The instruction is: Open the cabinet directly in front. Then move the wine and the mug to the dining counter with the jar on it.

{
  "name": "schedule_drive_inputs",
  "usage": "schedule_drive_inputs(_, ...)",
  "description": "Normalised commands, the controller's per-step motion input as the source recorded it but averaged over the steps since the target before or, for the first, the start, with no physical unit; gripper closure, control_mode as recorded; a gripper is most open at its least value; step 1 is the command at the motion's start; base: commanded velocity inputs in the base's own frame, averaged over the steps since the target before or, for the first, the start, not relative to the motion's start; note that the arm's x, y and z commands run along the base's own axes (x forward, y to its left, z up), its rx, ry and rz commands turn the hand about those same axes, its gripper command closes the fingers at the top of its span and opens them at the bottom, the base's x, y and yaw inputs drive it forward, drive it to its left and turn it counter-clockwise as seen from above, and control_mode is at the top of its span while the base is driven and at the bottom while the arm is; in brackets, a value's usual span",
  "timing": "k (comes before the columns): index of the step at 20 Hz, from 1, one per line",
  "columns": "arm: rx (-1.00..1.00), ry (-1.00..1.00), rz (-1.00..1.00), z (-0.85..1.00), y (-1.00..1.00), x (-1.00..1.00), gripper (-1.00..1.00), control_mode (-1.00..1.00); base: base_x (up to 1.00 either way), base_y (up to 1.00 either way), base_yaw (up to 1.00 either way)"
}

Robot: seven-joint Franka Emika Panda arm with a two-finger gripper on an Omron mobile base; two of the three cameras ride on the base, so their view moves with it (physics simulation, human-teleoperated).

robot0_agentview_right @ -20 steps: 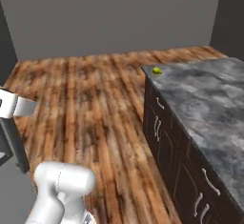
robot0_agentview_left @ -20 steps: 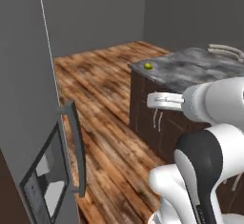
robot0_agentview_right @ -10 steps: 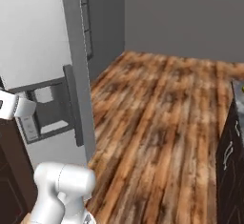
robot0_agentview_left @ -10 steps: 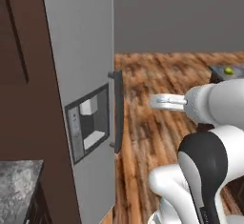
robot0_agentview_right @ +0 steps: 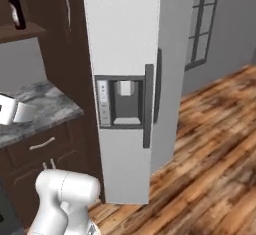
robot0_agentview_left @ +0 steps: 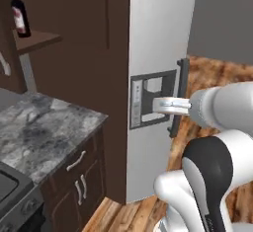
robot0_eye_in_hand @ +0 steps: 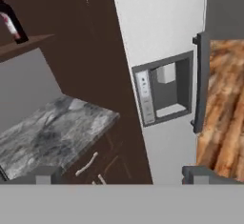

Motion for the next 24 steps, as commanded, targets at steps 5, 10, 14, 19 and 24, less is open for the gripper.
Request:
schedule_drive_inputs(5,0.0,0.0,0.0,0.0,0.0,0.0,-1.0,1.0,-0.31,-0.08,0.91)
schedule_drive_inputs(10,0.0,0.0,0.0,0.0,0.0,0.0,-1.0,1.0,0.04,-0.22,0.68)
schedule_drive_inputs(14,0.0,0.0,0.0,0.0,0.0,0.0,-1.0,1.0,0.0,-0.56,0.22)
schedule_drive_inputs(19,0.0,0.0,0.0,0.0,0.0,0.0,-1.0,1.0,0.28,-0.96,0.31)
schedule_drive_inputs(24,0.0,0.0,0.0,0.0,0.0,0.0,-1.0,1.0,0.92,-0.33,0.15)
